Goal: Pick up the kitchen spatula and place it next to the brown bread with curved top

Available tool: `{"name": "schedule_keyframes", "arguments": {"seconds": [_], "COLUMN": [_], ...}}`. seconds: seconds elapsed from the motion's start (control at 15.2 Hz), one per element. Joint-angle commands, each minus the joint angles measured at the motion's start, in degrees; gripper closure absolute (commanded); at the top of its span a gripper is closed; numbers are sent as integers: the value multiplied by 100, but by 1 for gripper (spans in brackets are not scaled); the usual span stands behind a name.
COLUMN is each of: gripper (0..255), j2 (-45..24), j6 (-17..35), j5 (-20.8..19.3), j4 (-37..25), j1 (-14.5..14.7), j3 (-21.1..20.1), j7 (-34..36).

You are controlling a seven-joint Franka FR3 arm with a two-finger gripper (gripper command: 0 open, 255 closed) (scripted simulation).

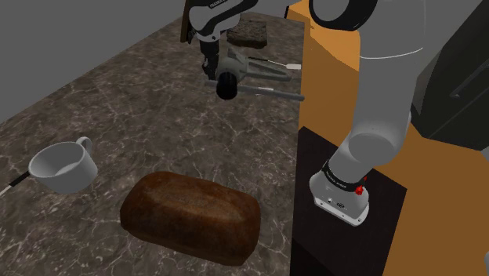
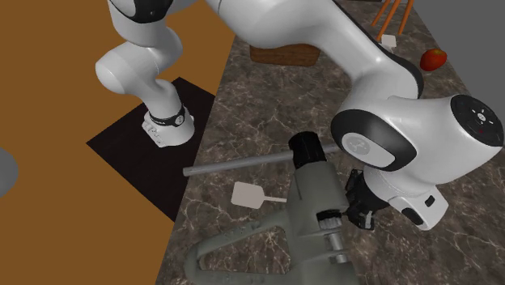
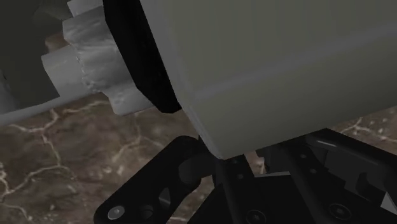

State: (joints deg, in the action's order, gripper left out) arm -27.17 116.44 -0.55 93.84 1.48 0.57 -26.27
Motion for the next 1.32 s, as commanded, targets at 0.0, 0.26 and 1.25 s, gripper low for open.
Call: {"name": "schedule_keyframes", "arguments": {"seconds": [0.0, 0.26, 1.25], "gripper": [255, 255, 255], "j2": [-7, -10, 327], "j6": [-3, -3, -854], "j5": [6, 6, 7], "j4": [16, 13, -501], "j1": [8, 7, 10], "j3": [-10, -10, -9], "j7": [-1, -2, -7]}}
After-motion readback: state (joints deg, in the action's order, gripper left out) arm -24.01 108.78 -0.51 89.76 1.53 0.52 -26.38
